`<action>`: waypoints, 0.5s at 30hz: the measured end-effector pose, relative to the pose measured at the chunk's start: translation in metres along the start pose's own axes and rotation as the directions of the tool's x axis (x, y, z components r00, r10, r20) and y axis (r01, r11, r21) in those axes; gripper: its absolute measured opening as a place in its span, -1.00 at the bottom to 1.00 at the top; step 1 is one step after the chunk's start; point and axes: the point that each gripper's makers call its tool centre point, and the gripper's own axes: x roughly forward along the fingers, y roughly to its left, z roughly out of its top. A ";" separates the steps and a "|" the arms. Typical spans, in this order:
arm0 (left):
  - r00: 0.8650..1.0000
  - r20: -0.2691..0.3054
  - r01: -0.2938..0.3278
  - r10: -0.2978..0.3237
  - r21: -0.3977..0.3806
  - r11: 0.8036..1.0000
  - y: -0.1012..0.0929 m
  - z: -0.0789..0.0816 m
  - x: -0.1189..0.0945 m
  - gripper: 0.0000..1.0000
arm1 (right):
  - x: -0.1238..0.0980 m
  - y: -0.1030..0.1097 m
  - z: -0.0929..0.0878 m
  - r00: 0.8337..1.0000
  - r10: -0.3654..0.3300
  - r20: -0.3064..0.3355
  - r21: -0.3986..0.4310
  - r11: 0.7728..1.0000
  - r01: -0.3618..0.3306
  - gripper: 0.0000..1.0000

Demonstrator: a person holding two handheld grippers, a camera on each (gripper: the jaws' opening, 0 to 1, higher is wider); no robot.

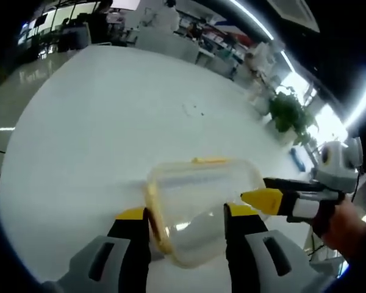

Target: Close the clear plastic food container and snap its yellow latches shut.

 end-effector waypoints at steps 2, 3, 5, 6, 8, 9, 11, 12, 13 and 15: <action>1.000 0.007 0.012 -0.012 0.002 1.000 0.001 0.000 -0.001 -0.07 | 0.001 -0.006 0.000 1.000 -0.025 0.013 0.027 0.999 0.024 0.42; 1.000 0.013 0.013 -0.013 0.005 1.000 0.002 0.000 -0.001 -0.03 | -0.001 -0.009 0.004 0.998 -0.035 0.044 0.027 0.999 0.034 0.50; 0.999 0.046 0.003 -0.004 0.012 1.000 0.005 0.005 -0.004 0.23 | -0.005 -0.013 0.009 0.996 -0.046 0.080 0.030 0.999 0.043 0.53; 0.997 0.076 0.021 -0.021 0.004 1.000 0.003 0.009 -0.005 0.30 | -0.008 -0.014 0.012 0.994 -0.040 0.102 0.039 0.999 0.036 0.53; 0.994 0.101 0.045 -0.045 0.005 0.999 0.000 0.012 -0.008 0.39 | -0.010 -0.016 0.017 0.991 -0.035 0.130 0.053 0.998 0.028 0.63; 0.994 0.103 0.031 -0.032 0.010 0.999 0.003 0.012 -0.008 0.45 | -0.010 -0.017 0.018 0.990 -0.029 0.139 0.052 0.998 0.022 0.71; 0.994 0.111 0.014 -0.016 0.018 1.000 0.008 0.010 -0.007 0.71 | -0.008 -0.020 0.019 0.989 -0.042 0.145 0.039 0.999 0.036 0.99; 0.993 0.122 0.003 -0.006 0.027 1.000 0.012 0.010 -0.006 0.89 | -0.009 -0.022 0.015 0.992 -0.049 0.117 0.021 0.999 0.046 0.99; 0.987 0.155 -0.048 0.041 0.042 0.998 0.022 0.013 -0.005 0.99 | -0.009 -0.025 0.016 0.990 -0.063 0.125 0.012 0.998 0.062 1.00; 0.991 0.130 -0.033 0.027 0.042 0.999 0.021 0.008 -0.006 0.99 | -0.009 -0.023 0.016 0.991 -0.046 0.126 0.013 0.999 0.045 1.00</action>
